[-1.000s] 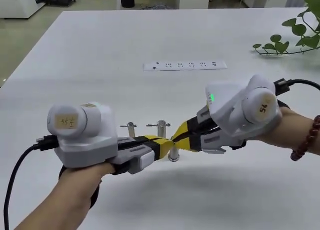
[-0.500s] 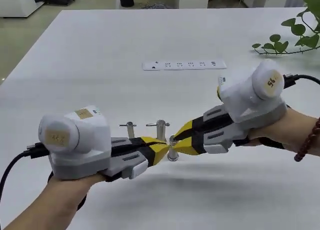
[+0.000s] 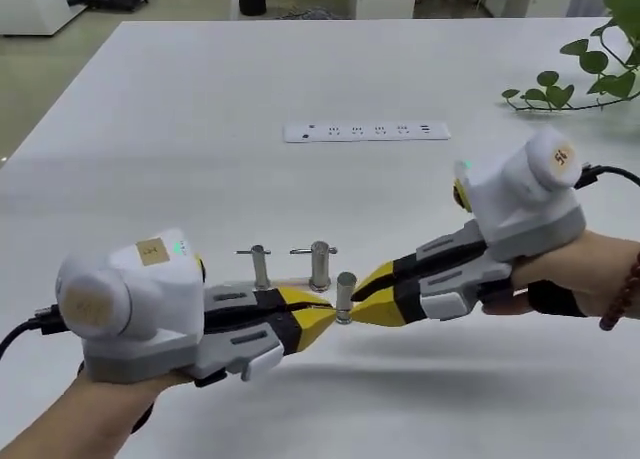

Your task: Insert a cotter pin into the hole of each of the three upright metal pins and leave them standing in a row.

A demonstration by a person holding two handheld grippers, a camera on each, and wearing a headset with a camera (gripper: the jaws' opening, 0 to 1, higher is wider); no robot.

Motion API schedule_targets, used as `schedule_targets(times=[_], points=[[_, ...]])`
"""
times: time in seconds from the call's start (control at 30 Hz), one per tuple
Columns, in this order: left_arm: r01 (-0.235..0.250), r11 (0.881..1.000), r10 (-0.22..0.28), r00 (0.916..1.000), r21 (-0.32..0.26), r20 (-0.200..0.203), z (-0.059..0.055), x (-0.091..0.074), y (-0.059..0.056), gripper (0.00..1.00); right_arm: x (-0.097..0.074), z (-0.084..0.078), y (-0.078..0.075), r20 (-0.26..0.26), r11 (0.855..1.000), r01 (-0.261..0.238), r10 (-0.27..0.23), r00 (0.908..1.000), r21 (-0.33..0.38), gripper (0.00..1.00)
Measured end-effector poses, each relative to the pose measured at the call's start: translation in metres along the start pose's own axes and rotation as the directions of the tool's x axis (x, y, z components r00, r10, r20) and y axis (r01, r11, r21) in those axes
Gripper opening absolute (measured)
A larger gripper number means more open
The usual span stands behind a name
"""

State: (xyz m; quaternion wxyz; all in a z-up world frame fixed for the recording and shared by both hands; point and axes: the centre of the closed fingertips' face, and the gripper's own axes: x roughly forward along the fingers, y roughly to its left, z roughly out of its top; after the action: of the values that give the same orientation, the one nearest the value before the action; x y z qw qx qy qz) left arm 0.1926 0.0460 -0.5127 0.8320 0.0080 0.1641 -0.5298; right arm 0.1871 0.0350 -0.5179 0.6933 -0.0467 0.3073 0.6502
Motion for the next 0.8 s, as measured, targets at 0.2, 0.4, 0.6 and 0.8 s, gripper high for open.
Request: schedule_targets(times=[0.2,0.4,0.6,0.8], points=[[0.05,0.999,-0.05,0.9985,-0.013,0.02,0.002,-0.001,-0.009,0.0,0.0,-0.002,0.012,0.012,0.997,-0.07,0.069,0.9975,0.043,0.08],[0.099,0.994,-0.097,0.9937,-0.035,0.055,0.008,-0.003,-0.019,0.0,0.001,-0.006,0.021,0.009,0.993,-0.112,0.111,0.9938,0.043,0.08],[0.12,0.992,-0.118,0.9911,-0.045,0.062,0.008,-0.003,-0.023,0.0,0.003,-0.005,0.027,0.016,0.989,-0.141,0.14,0.99,0.035,0.04],[0.136,0.988,-0.129,0.9877,-0.069,0.088,0.01,-0.004,-0.025,0.0,0.003,-0.003,0.03,0.011,0.989,-0.144,0.144,0.9895,0.013,0.01]])
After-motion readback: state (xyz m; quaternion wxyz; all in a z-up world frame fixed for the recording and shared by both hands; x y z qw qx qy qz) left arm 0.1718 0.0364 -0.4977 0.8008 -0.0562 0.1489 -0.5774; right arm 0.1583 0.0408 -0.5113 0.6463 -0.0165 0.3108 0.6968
